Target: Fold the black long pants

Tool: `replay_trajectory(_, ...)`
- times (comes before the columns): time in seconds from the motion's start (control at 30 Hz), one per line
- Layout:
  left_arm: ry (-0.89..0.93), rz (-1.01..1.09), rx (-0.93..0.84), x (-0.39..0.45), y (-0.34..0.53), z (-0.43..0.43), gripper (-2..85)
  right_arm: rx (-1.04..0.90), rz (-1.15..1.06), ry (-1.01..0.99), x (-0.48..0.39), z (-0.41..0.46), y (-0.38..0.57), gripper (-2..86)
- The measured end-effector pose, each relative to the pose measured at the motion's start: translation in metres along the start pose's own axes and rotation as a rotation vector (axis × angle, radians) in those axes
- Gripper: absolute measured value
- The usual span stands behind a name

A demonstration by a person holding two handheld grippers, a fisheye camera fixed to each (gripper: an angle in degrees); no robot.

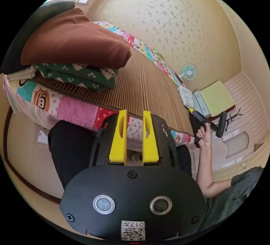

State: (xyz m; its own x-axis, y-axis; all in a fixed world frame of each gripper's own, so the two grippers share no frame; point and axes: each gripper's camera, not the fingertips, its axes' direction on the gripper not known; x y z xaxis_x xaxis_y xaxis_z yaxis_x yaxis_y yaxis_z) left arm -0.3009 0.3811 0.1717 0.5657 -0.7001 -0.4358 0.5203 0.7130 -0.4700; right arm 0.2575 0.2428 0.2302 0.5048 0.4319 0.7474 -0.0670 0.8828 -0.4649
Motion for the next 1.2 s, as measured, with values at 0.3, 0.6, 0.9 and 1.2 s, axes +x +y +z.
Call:
replay_trajectory(0.3, -0.025, 0.105, 0.167, 0.033, 0.003, -0.017, 6.5, 0.256, 0.211, 0.395, 0.107, -0.217, 0.071, 0.7)
replay_trajectory(0.6, -0.028, 0.217, 0.367, 0.080, 0.019, -0.035, 5.1, 0.656, 0.858, 0.685, 0.216, -0.372, 0.181, 6.6)
replay_trajectory(0.9, -0.072, 0.190, 0.338, 0.087, 0.029, -0.032, 4.2, 0.592, 0.937, 0.562, 0.278, -0.380, 0.106, 7.4)
replay_trajectory(1.2, -0.057, 0.183, 0.356, 0.085, 0.029, -0.046, -0.5, 0.459, 0.286, 0.470, 0.185, -0.347, -0.152, 1.7)
